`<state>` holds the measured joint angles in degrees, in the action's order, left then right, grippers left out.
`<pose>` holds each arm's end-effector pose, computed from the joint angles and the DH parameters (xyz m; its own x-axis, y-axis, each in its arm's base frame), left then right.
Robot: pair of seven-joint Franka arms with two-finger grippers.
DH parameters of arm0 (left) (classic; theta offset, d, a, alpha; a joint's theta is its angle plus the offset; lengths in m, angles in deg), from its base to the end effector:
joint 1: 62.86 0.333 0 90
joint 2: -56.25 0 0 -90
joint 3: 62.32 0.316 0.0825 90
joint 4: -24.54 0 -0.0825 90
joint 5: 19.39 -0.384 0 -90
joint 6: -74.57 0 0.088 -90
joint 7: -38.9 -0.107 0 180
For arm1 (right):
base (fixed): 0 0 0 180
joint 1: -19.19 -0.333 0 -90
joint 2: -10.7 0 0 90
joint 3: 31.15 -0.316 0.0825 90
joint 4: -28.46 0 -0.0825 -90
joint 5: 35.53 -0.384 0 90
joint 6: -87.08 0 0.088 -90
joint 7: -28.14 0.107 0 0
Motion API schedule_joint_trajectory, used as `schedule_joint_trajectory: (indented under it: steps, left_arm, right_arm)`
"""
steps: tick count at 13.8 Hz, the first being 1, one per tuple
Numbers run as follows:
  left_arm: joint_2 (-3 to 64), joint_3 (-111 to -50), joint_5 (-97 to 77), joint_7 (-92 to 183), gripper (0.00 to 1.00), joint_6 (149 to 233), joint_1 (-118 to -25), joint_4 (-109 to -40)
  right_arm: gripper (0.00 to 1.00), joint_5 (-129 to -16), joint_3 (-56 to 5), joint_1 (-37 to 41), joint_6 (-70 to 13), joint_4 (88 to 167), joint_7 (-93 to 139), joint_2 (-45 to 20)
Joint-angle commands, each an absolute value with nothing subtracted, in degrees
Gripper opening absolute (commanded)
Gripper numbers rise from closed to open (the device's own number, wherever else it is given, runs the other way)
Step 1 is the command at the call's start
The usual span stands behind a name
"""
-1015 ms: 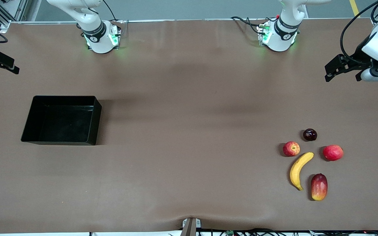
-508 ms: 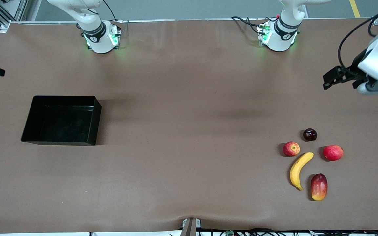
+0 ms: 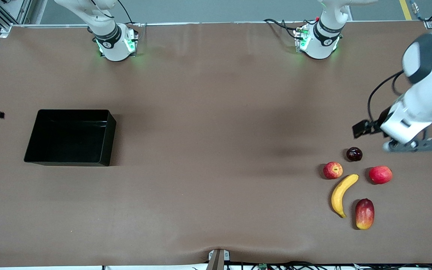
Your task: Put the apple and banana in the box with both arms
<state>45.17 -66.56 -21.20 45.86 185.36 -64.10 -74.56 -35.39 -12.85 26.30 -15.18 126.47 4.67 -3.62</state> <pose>0.6173 -0.0543 0.4665 0.9998 0.0161 0.0129 0.0163 -0.9998 -0.0140 0.5579 -0.2501 0.4356 0.9830 -0.0305 -0.1808 -0.0294 -0.9995 0.0086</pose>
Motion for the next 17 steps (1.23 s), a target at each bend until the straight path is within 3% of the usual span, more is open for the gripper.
schedule_joint_trajectory:
  steps: [1, 5, 9, 11, 13, 14, 17]
  left_arm:
    - [40.2, -66.8, -22.5, 46.4, 1.0, 192.9, -63.3, -75.4]
    - [32.0, -66.8, -22.9, 45.4, 1.0, 203.2, -63.0, -74.9]
    - [25.9, -66.7, -22.9, 45.7, 1.0, 210.7, -62.4, -75.0]
    - [23.6, -66.6, -22.9, 45.4, 1.0, 212.7, -62.2, -74.8]
    - [21.5, -66.6, -22.9, 45.5, 1.0, 214.1, -62.4, -74.9]
    - [21.3, -66.6, -22.9, 45.5, 1.0, 214.1, -62.4, -75.0]
    - [21.1, -66.6, -23.0, 45.5, 1.0, 214.1, -62.4, -76.4]
  right_arm:
    - [1.0, -34.5, -12.9, 27.3, -27.7, 136.5, 1.5, -3.4]
    - [1.0, -37.1, -12.9, 29.2, -33.6, 137.9, -2.0, -9.2]
    - [0.46, -43.3, -12.9, 30.2, -35.5, 140.7, -6.7, -11.4]
    - [0.37, -43.3, -12.9, 30.0, -40.1, 143.6, -6.8, -11.8]
    - [0.07, -43.3, -12.9, 29.9, -42.4, 145.1, -7.8, -11.8]
    - [0.0, -43.3, -12.8, 30.0, -42.4, 145.0, -9.0, -11.8]
    - [0.0, -43.3, -12.9, 29.9, -41.7, 144.4, -12.0, -11.5]
